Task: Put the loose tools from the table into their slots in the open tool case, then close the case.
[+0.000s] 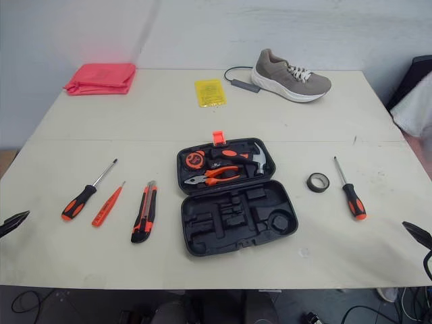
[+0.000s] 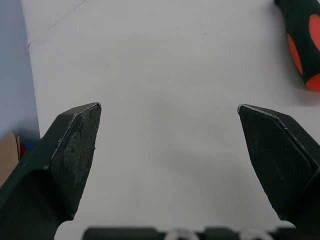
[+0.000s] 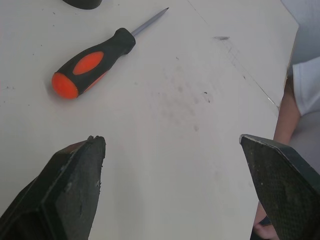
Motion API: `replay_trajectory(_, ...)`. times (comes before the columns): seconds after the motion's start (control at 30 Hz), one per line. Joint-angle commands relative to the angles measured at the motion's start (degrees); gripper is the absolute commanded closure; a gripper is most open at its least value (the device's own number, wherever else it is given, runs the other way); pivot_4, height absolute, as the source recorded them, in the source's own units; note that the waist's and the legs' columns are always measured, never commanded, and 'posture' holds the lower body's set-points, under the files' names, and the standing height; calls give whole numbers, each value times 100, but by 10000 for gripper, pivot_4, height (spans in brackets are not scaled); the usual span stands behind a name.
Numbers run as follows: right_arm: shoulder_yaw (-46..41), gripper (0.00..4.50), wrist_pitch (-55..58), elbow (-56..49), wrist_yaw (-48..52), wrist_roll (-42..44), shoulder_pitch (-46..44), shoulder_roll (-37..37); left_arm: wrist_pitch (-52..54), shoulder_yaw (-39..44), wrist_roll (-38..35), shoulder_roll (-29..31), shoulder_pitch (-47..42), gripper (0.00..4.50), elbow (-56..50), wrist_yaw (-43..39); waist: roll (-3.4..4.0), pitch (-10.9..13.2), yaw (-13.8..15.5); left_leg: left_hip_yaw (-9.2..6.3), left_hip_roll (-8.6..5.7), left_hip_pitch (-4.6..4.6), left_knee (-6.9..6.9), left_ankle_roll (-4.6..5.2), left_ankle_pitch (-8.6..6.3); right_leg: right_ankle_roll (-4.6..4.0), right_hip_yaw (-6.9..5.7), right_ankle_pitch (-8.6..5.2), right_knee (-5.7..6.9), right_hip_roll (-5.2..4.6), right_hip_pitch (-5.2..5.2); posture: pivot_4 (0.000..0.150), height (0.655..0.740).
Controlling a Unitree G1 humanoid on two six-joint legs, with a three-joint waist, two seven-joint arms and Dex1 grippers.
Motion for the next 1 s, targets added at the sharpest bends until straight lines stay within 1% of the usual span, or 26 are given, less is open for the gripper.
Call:
replay_trajectory(0.03, -31, 0, 27, -108, -31, 114, -112, -88, 181, 231, -277, 18, 39, 657, -246, -108, 0, 0, 0, 0, 0, 0, 0, 0, 0, 0, 0, 0, 0, 0, 0, 1500, 7400)
replay_trajectory(0.13, 153, 0, 298, -440, 1, 272, -281, 22, 719, 262, -687, -197, 187, 657, -1084, -395, 0, 0, -5, 1, 0, 1, 2, 0, 0, 0, 3, 0, 6, -1, 0, 1500, 7400)
replay_trajectory(0.23, 327, 0, 692, -915, 54, 476, -431, 83, 818, 59, -641, -336, 473, 657, -1917, -586, 0, 0, -4, 1, 1, 1, 3, -1, 1, 0, 2, 0, 11, -2, -1, 1500, 7400)
replay_trajectory(0.33, 698, 0, 1238, -1611, 118, 712, -696, 119, 1296, -192, -805, -522, 388, 657, -2872, -502, 1, 0, 2, 2, 0, 1, 1, -2, 1, -1, 9, -1, 11, -2, -2, 1500, 7400)
replay_trajectory(0.47, 1257, 0, 1929, -2231, -19, 826, -1312, 156, 2515, -691, -1115, -639, 378, 657, -4226, -405, 1, 0, 6, 1, 0, 0, 10, -1, 1, -1, 29, 0, 19, -2, 0, 1500, 7400)
replay_trajectory(0.5, 1475, 0, 2021, -2322, -57, 733, -1513, 160, 2550, -952, -929, -649, 408, 657, -4593, -348, 1, 0, 10, 1, 0, 0, 9, -1, 1, -1, 41, -1, 18, -1, -1, 1500, 7400)
replay_trajectory(0.57, 1969, 0, 2346, -2452, -174, 532, -1994, 198, 2956, -1357, -888, -910, 191, 657, -5275, 124, 1, 0, 10, 1, 1, -1, 12, -1, 1, -1, 47, -1, 17, 2, -2, 1500, 7400)
replay_trajectory(0.67, 2463, 0, 2556, -2425, -202, 244, -2434, 191, 3408, -1734, -848, -1151, 1, 657, -5803, 460, 0, 1, 18, 3, 5, -10, 38, 0, 2, -1, 49, 0, 22, 7, -2, 1500, 7400)
replay_trajectory(0.7, 2575, 2433, 2618, -2399, -257, 196, -2592, 240, 3530, -1821, -812, -1230, -51, 3037, -5883, 567, 0, 1, 25, 1, 8, -14, 45, 0, 2, -1, 50, 0, 23, 11, -3, 1500, 7400)
replay_trajectory(0.77, 2790, 8587, 2737, -2314, -407, 96, -2925, 393, 3807, -2041, -830, -1414, -166, 9200, -6084, 793, 1, 1, 39, 2, 7, -14, 48, 1, 2, -1, 51, -1, 24, 13, -4, 1500, 7400)
replay_trajectory(0.8, 2914, 14077, 2747, -2252, -462, -3, -3075, 461, 3904, -2207, -791, -1455, -213, 14158, -6182, 830, 0, 1, 46, 3, 8, -13, 51, 1, 2, -1, 50, 0, 25, 16, -4, 1500, 7400)
replay_trajectory(0.83, 3066, 18513, 2739, -2161, -523, -138, -3231, 558, 4008, -2368, -718, -1513, -266, 18105, -6246, 913, 1, 1, 48, 3, 8, -15, 59, 1, 2, -1, 50, 0, 28, 17, -4, 1500, 7400)
replay_trajectory(0.87, 3167, 24438, 2729, -2096, -562, -232, -3331, 620, 4081, -2470, -664, -1546, -302, 23411, -6281, 974, 1, 1, 53, 4, 8, -15, 60, 1, 2, 0, 51, 0, 30, 17, -4, 1500, 7400)
replay_trajectory(1.0, 3568, 44432, 2667, -1820, -567, -555, -3649, 832, 4271, -2730, -490, -1685, -488, 42012, -6294, 1162, 0, 1, 93, 5, 11, -16, 62, 1, 1, 0, 50, 0, 31, 33, -7, 1500, 7400)
